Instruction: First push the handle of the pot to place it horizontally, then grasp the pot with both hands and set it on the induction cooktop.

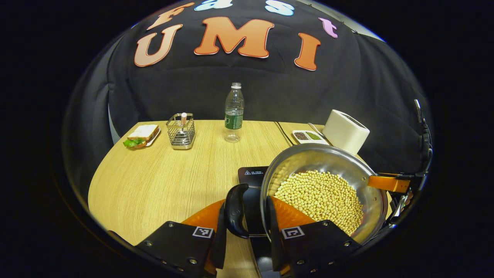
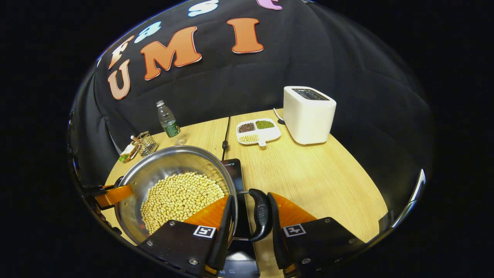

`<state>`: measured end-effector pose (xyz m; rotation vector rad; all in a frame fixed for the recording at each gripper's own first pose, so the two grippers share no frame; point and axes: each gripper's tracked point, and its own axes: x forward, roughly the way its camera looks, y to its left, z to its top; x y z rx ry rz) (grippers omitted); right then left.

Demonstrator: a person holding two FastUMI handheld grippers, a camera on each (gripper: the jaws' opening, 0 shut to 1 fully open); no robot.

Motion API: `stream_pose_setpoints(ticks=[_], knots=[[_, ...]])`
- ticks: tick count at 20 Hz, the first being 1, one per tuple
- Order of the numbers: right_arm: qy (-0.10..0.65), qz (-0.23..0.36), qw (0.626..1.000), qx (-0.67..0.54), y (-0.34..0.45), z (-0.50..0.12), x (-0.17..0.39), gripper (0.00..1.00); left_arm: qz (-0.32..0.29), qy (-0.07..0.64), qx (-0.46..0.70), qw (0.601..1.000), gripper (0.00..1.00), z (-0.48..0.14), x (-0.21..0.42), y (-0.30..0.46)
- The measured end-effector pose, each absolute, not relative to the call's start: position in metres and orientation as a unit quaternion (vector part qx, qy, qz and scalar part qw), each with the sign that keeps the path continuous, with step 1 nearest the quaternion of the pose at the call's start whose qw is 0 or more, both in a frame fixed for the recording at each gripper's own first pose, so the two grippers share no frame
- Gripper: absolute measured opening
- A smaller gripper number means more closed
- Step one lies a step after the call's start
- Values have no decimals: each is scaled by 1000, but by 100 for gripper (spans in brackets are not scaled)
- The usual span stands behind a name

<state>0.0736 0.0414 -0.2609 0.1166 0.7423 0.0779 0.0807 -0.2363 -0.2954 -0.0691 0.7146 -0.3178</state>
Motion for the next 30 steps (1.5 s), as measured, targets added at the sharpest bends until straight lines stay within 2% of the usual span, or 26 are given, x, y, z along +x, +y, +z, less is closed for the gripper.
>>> stream_pose_setpoints(ticks=[2,3,4,6,8,9,10,11,12,13,14,16,23,29,30], knots=[[366,37,928,60,41,-263,73,49,-158,352,-36,922,49,-299,80,-237],[368,37,927,61,42,-263,72,46,-159,354,-37,921,49,-302,81,-238],[370,37,926,61,42,-263,72,51,-161,352,-40,921,49,-301,84,-239],[368,38,927,61,42,-263,73,51,-165,351,-49,921,48,-302,85,-239],[365,46,927,69,43,-259,72,57,-173,346,-53,920,53,-300,82,-241],[365,44,928,64,42,-260,73,55,-170,342,-38,923,55,-299,85,-234],[365,43,928,56,40,-259,72,68,-168,340,-26,925,57,-299,85,-230],[363,42,930,51,38,-255,71,79,-169,340,-28,925,69,-296,83,-230],[356,41,932,48,36,-247,69,90,-167,338,-31,926,71,-292,81,-228],[345,41,936,46,35,-236,70,96,-162,332,-31,929,71,-287,81,-224],[330,39,942,40,33,-221,68,96,-147,314,-19,938,72,-276,85,-213],[292,28,956,22,25,-185,66,95,-134,275,-6,952,96,-250,90,-200],[160,18,987,16,11,-43,48,95,-97,147,-32,984,94,-102,91,-144],[97,10,995,20,-3,22,20,95,-57,34,-33,997,92,13,56,-79],[88,9,996,21,-7,28,15,100,-52,21,-20,998,93,24,47,-73]])
